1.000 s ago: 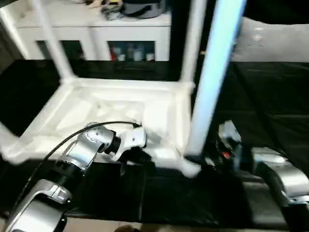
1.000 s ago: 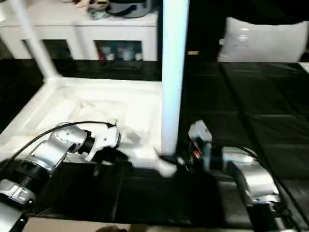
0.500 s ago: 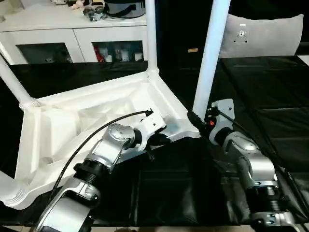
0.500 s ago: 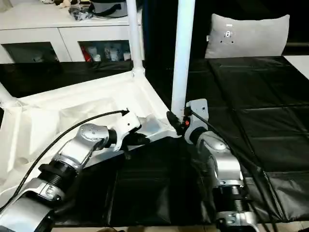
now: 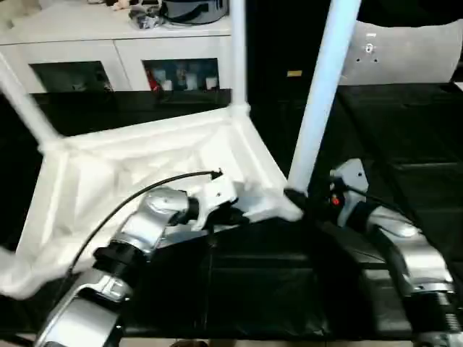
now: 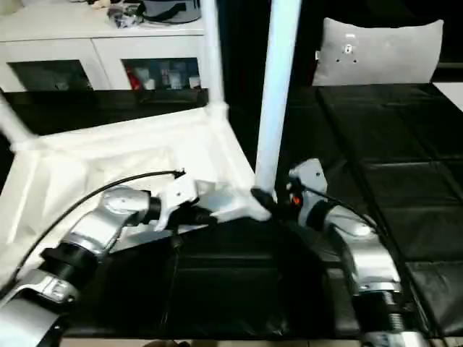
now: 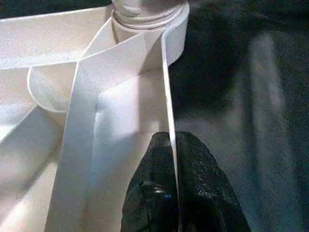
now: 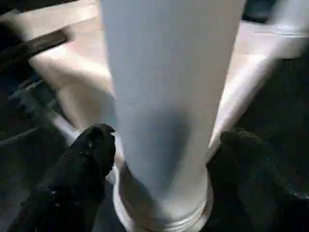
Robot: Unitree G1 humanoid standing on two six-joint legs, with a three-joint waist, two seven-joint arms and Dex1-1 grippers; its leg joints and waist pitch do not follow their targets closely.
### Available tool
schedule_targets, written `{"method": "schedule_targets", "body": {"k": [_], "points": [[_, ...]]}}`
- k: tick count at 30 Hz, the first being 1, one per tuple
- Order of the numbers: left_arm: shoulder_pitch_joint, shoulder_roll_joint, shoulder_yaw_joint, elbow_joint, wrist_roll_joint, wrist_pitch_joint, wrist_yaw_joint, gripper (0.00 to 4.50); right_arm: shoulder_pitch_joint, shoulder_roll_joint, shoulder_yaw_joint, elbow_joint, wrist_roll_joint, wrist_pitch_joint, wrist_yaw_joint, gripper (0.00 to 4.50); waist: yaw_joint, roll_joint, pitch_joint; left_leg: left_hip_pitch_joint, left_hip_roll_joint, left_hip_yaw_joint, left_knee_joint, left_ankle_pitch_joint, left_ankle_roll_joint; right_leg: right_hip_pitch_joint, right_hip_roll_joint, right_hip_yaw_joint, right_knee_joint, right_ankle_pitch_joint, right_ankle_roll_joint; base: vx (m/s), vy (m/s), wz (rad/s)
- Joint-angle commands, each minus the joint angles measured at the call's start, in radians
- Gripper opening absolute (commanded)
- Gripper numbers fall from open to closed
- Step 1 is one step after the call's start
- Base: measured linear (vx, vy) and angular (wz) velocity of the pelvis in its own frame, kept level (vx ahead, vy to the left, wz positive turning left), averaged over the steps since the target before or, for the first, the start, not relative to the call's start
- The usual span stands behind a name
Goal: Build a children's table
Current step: Rotate leg to tighten
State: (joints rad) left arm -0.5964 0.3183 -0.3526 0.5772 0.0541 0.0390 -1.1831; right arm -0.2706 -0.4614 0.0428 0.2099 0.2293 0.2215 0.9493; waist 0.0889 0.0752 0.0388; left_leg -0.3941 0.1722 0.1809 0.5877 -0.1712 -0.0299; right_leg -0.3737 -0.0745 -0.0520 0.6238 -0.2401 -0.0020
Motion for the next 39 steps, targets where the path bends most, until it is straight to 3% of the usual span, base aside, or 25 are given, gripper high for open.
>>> {"method": "schedule_targets", "body": {"k": [1,3,4,9,14,20,28,31,34,36,37,38,39], "points": [[-0.005,0.016,-0.039,0.004,0.008,-0.045,-0.066,0.0,-0.002,-0.021,0.023,-0.024,0.017,-0.025,0.084,3.83,0.002,-0.018,-0.056,0.022,0.064,-0.021,-0.057,-0.165,0.103,0.036,-0.077,0.041,-0.078,-0.028,-0.239,0.0,0.0,0.0],[-0.006,0.032,-0.054,0.002,0.0,-0.077,-0.126,0.0,-0.004,-0.05,0.029,-0.02,0.048,-0.024,0.168,3.83,0.009,-0.019,-0.056,0.021,0.065,-0.022,-0.057,-0.167,0.103,0.035,-0.08,0.041,-0.077,-0.037,-0.242,0.0,0.0,0.0],[-0.004,0.042,-0.062,-0.005,-0.006,-0.09,-0.162,0.0,-0.006,-0.064,0.033,-0.02,0.064,-0.02,0.212,3.6,0.012,-0.023,-0.057,0.021,0.065,-0.022,-0.057,-0.159,0.105,0.035,-0.079,0.04,-0.074,-0.027,-0.247,0.0,0.0,0.0],[-0.006,0.068,-0.088,-0.01,-0.015,-0.129,-0.259,0.0,-0.02,-0.095,0.054,0.003,0.085,-0.035,0.328,3.26,0.025,-0.026,-0.058,0.02,0.066,-0.02,-0.054,-0.148,0.116,0.033,-0.083,0.04,-0.071,-0.017,-0.255,0.0,0.0,0.0],[-0.017,0.085,-0.109,-0.004,-0.016,-0.155,-0.325,0.0,-0.02,-0.128,0.103,-0.02,0.131,0.018,0.471,2.71,0.03,-0.031,-0.058,0.02,0.067,-0.021,-0.054,-0.146,0.118,0.033,-0.082,0.039,-0.07,-0.033,-0.255,0.0,0.0,0.0],[-0.02,0.093,-0.114,-0.005,-0.024,-0.15,-0.358,0.0,-0.009,-0.144,0.127,-0.036,0.139,0.053,0.52,2.22,0.035,-0.029,-0.058,0.022,0.068,-0.021,-0.056,-0.153,0.105,0.032,-0.084,0.04,-0.069,-0.04,-0.259,0.0,0.0,0.0],[-0.005,0.081,-0.099,-0.017,-0.046,-0.104,-0.348,0.0,0.011,-0.109,0.113,-0.09,0.203,0.134,0.481,2.07,0.037,-0.029,-0.06,0.022,0.067,-0.021,-0.054,-0.137,0.107,0.031,-0.083,0.039,-0.067,-0.027,-0.257,0.0,0.0,0.0],[0.002,0.064,-0.082,-0.032,-0.053,-0.038,-0.296,0.0,0.01,-0.062,0.095,-0.089,0.175,0.144,0.36,2.07,0.034,-0.029,-0.054,0.023,0.066,-0.021,-0.059,-0.175,0.087,0.029,-0.084,0.04,-0.075,-0.094,-0.25,0.0,0.0,0.0],[0.005,0.037,-0.055,-0.045,-0.053,0.047,-0.21,0.0,-0.018,0.019,0.061,-0.04,0.101,0.155,0.14,2.07,0.017,-0.03,-0.048,0.026,0.063,-0.025,-0.069,-0.224,0.034,0.027,-0.085,0.041,-0.084,-0.212,-0.232,0.0,0.0,0.0],[0.003,0.004,-0.03,-0.053,-0.056,0.121,-0.136,0.0,-0.046,0.084,0.028,-0.011,0.072,0.182,-0.015,2.05,-0.007,-0.029,-0.044,0.021,0.059,-0.031,-0.078,-0.26,-0.002,0.031,-0.084,0.039,-0.086,-0.279,-0.212,0.0,0.0,0.0],[0.003,0.004,-0.03,-0.053,-0.056,0.121,-0.136,0.0,-0.046,0.084,0.028,-0.011,0.072,0.182,-0.015,2.05,-0.012,-0.029,-0.044,0.021,0.059,-0.033,-0.079,-0.264,-0.007,0.033,-0.084,0.039,-0.086,-0.281,-0.209,0.0,0.0,0.0],[-0.009,-0.039,-0.008,-0.039,-0.052,0.171,-0.04,0.0,-0.081,0.151,0.001,0.026,0.027,0.204,-0.193,2.04,-0.016,-0.029,-0.045,0.022,0.058,-0.033,-0.079,-0.269,-0.01,0.033,-0.084,0.039,-0.088,-0.282,-0.207,0.0,0.0,0.0],[-0.009,-0.039,-0.008,-0.039,-0.052,0.171,-0.04,0.0,-0.081,0.151,0.001,0.026,0.027,0.204,-0.193,2.04,-0.034,-0.028,-0.046,0.024,0.055,-0.032,-0.077,-0.271,-0.021,0.028,-0.082,0.04,-0.087,-0.257,-0.219,0.0,0.0,0.0]]}}
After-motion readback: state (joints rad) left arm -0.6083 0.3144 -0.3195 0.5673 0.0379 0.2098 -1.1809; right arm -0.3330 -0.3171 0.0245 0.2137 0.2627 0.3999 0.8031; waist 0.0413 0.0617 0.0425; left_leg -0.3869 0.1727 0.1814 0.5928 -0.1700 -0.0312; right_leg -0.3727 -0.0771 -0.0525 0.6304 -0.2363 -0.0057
